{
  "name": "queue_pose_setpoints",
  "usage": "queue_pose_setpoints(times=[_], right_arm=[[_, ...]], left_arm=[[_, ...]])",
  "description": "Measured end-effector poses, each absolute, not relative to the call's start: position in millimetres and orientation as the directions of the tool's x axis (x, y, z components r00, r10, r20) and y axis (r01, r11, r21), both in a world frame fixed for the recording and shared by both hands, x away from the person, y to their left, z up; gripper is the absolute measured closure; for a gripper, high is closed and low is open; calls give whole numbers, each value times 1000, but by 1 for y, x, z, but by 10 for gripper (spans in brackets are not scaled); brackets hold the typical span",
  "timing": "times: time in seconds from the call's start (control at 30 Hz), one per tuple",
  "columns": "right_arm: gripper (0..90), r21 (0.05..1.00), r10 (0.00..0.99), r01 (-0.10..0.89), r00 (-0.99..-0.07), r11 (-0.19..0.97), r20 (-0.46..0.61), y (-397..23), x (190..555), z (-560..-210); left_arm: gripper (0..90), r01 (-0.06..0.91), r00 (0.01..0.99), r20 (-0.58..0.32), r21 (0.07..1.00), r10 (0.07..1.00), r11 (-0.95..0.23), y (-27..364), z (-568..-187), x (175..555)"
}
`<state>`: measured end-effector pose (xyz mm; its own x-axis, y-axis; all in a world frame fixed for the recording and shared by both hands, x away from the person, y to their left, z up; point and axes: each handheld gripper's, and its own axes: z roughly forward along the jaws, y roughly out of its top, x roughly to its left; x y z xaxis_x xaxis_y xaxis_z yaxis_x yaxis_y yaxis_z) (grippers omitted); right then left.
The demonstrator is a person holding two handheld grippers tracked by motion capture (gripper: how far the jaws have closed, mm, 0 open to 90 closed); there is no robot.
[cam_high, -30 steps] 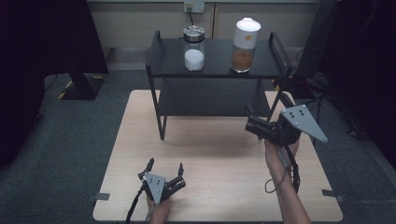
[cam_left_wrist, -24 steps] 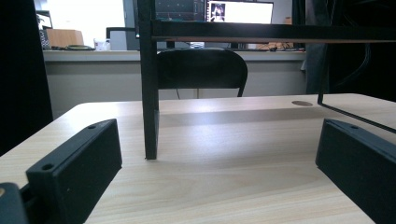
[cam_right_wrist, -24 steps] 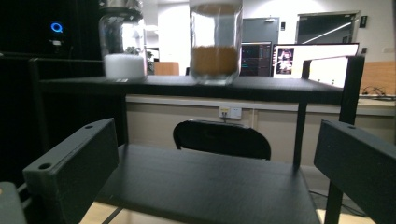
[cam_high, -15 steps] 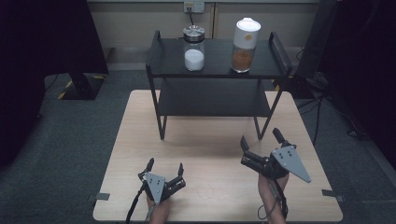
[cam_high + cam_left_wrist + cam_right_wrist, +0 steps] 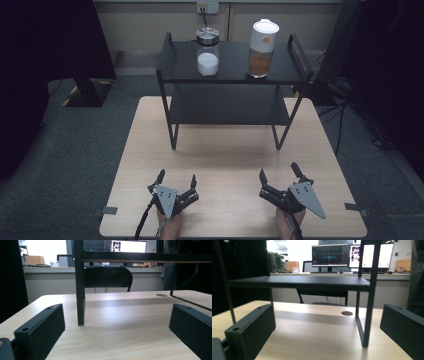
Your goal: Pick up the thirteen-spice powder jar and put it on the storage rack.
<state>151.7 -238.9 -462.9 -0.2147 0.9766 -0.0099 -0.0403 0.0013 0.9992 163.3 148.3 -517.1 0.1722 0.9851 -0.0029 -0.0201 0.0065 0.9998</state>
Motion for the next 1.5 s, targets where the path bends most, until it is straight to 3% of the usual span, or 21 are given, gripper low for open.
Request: queue_pose_setpoints(times=[0.53,1.5], right_arm=[[0,998,988,-65,-152,-8,-2,-237,142,-513],[0,999,994,-48,-107,13,-18,-230,146,-519]], left_arm=[[0,-21,167,-4,1000,986,8,147,-517,163],[0,-21,164,-6,1000,986,10,147,-517,162]])
